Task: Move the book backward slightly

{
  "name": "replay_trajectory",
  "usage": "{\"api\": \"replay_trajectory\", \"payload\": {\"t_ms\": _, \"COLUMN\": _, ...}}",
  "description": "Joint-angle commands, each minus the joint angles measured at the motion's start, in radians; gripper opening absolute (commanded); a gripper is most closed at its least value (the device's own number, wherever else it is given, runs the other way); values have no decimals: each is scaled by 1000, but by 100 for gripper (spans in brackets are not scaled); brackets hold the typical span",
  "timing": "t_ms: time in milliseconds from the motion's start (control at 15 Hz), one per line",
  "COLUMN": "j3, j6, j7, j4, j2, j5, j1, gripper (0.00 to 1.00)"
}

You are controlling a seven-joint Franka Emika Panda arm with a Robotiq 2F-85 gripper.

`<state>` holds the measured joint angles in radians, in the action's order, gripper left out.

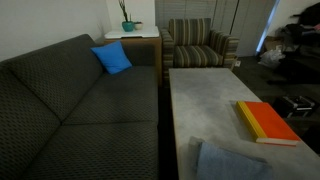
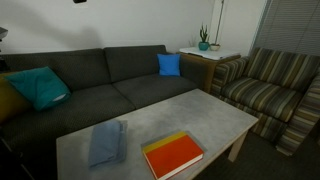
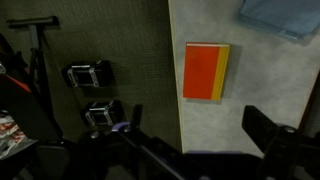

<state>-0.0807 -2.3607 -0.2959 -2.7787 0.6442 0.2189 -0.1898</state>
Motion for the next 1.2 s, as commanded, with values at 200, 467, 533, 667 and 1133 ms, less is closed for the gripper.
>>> {"api": "replay_trajectory", "payload": {"t_ms": 200, "j3": 20, "j6": -211, "j7": 44, "j4": 26, "j2": -243, "j5": 21, "j1": -14, "gripper": 100}}
{"api": "replay_trajectory", "payload": {"t_ms": 467, "j3": 31, "j6": -298, "j7": 35, "j4": 68, "j2": -419, "j5": 43, "j1": -30, "gripper": 100}}
{"api": "replay_trajectory", "payload": {"t_ms": 533, "j3": 37, "j6": -321, "j7": 34, "j4": 83, "j2": -469, "j5": 52, "j1": -33, "gripper": 100}}
{"api": "replay_trajectory", "payload": {"t_ms": 667, "j3": 75, "j6": -333, "j7": 72, "j4": 108, "j2": -525, "j5": -21, "j1": 7, "gripper": 100}}
{"api": "replay_trajectory", "payload": {"t_ms": 1133, "j3": 54, "j6": -326, "j7": -24, "j4": 71, "j2": -459, "j5": 54, "j1": -6, "gripper": 100}}
